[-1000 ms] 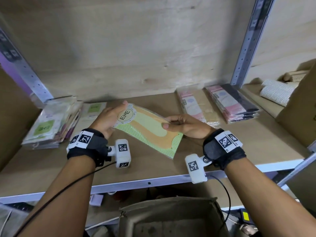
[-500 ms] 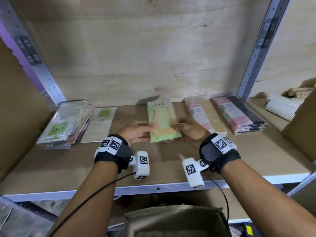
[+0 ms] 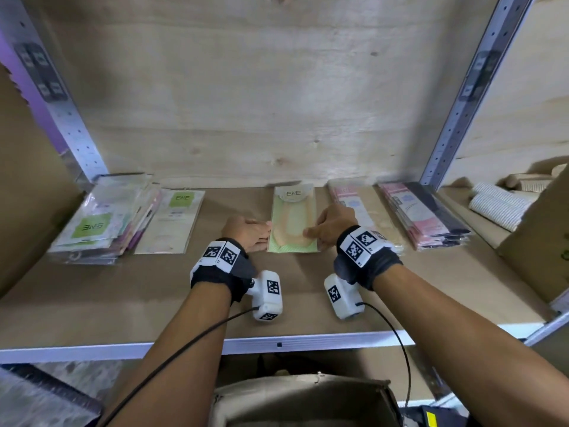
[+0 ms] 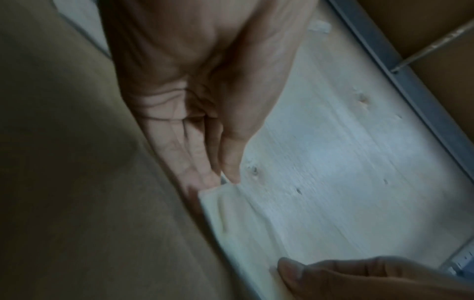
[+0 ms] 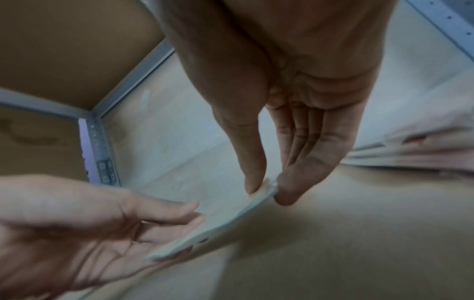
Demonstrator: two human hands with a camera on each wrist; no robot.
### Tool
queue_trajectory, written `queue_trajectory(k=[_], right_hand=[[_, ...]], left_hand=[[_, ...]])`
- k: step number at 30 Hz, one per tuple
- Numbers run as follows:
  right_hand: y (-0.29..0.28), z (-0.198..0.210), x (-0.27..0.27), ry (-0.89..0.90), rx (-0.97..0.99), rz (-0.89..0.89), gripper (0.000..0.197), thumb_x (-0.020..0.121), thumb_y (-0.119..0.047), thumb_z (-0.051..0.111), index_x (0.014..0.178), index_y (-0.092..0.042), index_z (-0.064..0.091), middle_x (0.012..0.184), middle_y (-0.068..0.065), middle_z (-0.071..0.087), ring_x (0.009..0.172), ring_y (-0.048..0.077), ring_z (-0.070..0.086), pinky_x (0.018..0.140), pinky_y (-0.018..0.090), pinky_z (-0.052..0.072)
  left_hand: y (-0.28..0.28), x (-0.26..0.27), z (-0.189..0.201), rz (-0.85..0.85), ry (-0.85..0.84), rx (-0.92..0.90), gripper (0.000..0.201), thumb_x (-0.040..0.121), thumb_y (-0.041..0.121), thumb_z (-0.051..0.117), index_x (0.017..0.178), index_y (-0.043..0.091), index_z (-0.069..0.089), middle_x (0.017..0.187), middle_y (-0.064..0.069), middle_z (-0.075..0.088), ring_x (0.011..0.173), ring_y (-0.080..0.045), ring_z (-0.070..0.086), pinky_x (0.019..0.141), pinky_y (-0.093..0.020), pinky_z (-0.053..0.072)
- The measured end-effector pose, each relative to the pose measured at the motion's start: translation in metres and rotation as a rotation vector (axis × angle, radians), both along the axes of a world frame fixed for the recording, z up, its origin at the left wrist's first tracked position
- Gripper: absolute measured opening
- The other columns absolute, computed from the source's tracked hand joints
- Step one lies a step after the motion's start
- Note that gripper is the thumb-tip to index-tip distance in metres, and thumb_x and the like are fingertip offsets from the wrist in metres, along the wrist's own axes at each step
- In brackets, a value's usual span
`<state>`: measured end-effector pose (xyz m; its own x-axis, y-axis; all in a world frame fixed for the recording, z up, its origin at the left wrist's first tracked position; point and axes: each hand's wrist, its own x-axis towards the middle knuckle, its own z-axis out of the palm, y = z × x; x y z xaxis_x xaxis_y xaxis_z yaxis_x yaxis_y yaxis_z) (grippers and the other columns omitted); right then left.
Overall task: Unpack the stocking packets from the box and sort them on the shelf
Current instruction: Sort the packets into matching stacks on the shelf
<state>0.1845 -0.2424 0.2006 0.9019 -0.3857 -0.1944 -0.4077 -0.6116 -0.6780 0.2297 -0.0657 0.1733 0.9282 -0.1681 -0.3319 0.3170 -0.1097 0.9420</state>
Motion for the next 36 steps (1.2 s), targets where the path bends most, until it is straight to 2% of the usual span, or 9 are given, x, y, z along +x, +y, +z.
queue_trajectory(k=[2, 4, 6, 8, 10, 12, 16, 20, 36], right_hand=[[0.000, 0.002, 0.001, 0.046, -0.110, 0.017, 0.052, 0.075, -0.028, 0.084, 0.113, 0.001, 0.064, 0.112, 0.018, 0.068, 0.105, 0.029, 0.067, 0.092, 0.041, 0.055], [0.000, 0.000, 0.000, 0.076, -0.148, 0.037, 0.054, 0.076, -0.029, 0.083, 0.115, 0.001, 0.062, 0.116, 0.018, 0.066, 0.109, 0.029, 0.065, 0.093, 0.041, 0.055], [0.000, -0.002, 0.000, 0.081, -0.154, 0.050, 0.053, 0.076, -0.030, 0.082, 0.114, 0.001, 0.062, 0.115, 0.017, 0.066, 0.107, 0.029, 0.065, 0.092, 0.040, 0.055], [0.002, -0.003, 0.000, 0.067, -0.169, 0.063, 0.049, 0.075, -0.030, 0.083, 0.108, -0.001, 0.064, 0.108, 0.015, 0.067, 0.099, 0.027, 0.067, 0.083, 0.035, 0.058], [0.004, -0.002, -0.001, 0.057, -0.180, 0.077, 0.041, 0.076, -0.029, 0.082, 0.102, -0.002, 0.067, 0.101, 0.011, 0.069, 0.086, 0.021, 0.067, 0.068, 0.027, 0.056], [0.006, -0.002, -0.002, 0.047, -0.185, 0.081, 0.040, 0.077, -0.028, 0.081, 0.104, -0.003, 0.067, 0.103, 0.009, 0.070, 0.083, 0.019, 0.065, 0.062, 0.023, 0.052], [0.005, 0.000, -0.003, 0.038, -0.209, 0.074, 0.045, 0.082, -0.028, 0.075, 0.118, -0.005, 0.060, 0.116, 0.009, 0.062, 0.097, 0.020, 0.056, 0.072, 0.026, 0.044], [0.004, 0.001, -0.004, 0.047, -0.230, 0.079, 0.040, 0.085, -0.020, 0.070, 0.119, -0.003, 0.060, 0.121, 0.011, 0.062, 0.110, 0.024, 0.060, 0.077, 0.027, 0.046], [-0.001, 0.008, -0.002, 0.121, -0.282, 0.102, 0.044, 0.085, -0.023, 0.071, 0.123, -0.005, 0.059, 0.126, 0.010, 0.059, 0.111, 0.024, 0.060, 0.077, 0.027, 0.046]], left_hand=[[0.001, 0.001, 0.003, -0.070, -0.002, 0.085, 0.008, 0.095, 0.006, 0.063, 0.099, -0.001, 0.063, 0.115, -0.024, 0.067, 0.106, -0.034, 0.068, 0.077, -0.032, 0.060], [0.003, 0.005, 0.007, -0.094, 0.002, 0.152, 0.016, 0.092, 0.017, 0.069, 0.087, 0.005, 0.059, 0.096, -0.017, 0.068, 0.085, -0.026, 0.070, 0.068, -0.028, 0.060], [0.005, 0.010, 0.009, -0.084, -0.030, 0.270, 0.032, 0.085, 0.029, 0.077, 0.095, 0.003, 0.060, 0.092, -0.014, 0.067, 0.083, -0.024, 0.070, 0.071, -0.032, 0.063], [0.006, 0.011, 0.010, -0.099, -0.044, 0.330, 0.046, 0.082, 0.033, 0.079, 0.107, 0.000, 0.060, 0.102, -0.016, 0.068, 0.093, -0.027, 0.071, 0.081, -0.041, 0.062], [0.004, 0.008, 0.010, -0.167, -0.033, 0.310, 0.049, 0.083, 0.031, 0.079, 0.115, -0.002, 0.060, 0.109, -0.018, 0.069, 0.095, -0.028, 0.072, 0.083, -0.042, 0.061], [0.001, 0.005, 0.009, -0.204, -0.053, 0.301, 0.050, 0.081, 0.030, 0.080, 0.115, -0.001, 0.062, 0.109, -0.019, 0.070, 0.095, -0.026, 0.072, 0.083, -0.041, 0.062], [-0.004, 0.003, 0.006, -0.201, -0.120, 0.293, 0.047, 0.078, 0.033, 0.082, 0.110, 0.001, 0.067, 0.107, -0.016, 0.071, 0.094, -0.022, 0.073, 0.083, -0.038, 0.062], [-0.007, 0.002, 0.005, -0.223, -0.156, 0.313, 0.045, 0.077, 0.037, 0.083, 0.105, 0.005, 0.070, 0.106, -0.012, 0.073, 0.095, -0.018, 0.073, 0.083, -0.033, 0.061], [-0.015, 0.000, 0.005, -0.313, -0.133, 0.208, 0.026, 0.081, 0.027, 0.081, 0.095, 0.016, 0.062, 0.114, -0.011, 0.070, 0.100, -0.021, 0.071, 0.087, -0.035, 0.060]])
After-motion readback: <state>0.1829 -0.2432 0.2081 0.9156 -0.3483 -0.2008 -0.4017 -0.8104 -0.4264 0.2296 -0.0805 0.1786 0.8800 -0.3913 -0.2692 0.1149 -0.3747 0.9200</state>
